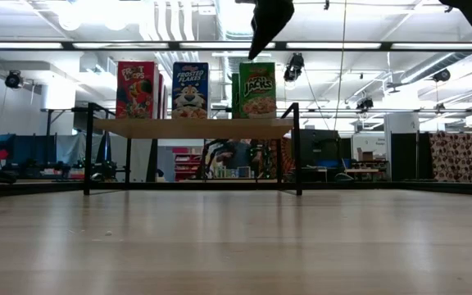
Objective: Stack cereal on shelf
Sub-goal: Put the green cereal box on the shelf aligned with the green cereal boxes
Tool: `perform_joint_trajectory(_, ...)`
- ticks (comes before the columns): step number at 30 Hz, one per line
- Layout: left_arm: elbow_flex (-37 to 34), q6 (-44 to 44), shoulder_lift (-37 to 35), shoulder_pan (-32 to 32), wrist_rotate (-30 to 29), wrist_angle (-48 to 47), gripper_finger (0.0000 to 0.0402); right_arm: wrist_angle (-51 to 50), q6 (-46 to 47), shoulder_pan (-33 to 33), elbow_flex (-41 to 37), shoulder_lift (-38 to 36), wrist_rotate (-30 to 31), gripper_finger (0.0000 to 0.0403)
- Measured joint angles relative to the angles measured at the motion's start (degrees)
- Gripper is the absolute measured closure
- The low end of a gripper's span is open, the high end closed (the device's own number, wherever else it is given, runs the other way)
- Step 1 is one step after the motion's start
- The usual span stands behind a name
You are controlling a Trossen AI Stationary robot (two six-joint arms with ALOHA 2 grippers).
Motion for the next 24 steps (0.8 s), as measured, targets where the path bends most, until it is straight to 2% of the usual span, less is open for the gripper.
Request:
perform_joint_trajectory(15,0.0,0.0,0.0,0.0,0.0,-0.4,0.0187,-3.2,3.2,0.8,4.9,-2.1,-0.5,0.0206)
perform_joint_trajectory(19,-0.3,0.0,0.0,0.0,0.0,-0.5,0.0187,-5.8,5.2,1.2,4.6,-4.0,-0.6,0.0237)
perform_joint_trajectory(24,-0.4,0.4,0.0,0.0,0.0,-0.8,0.0187,-5.8,7.4,1.1,3.2,-6.0,-1.6,0.0305)
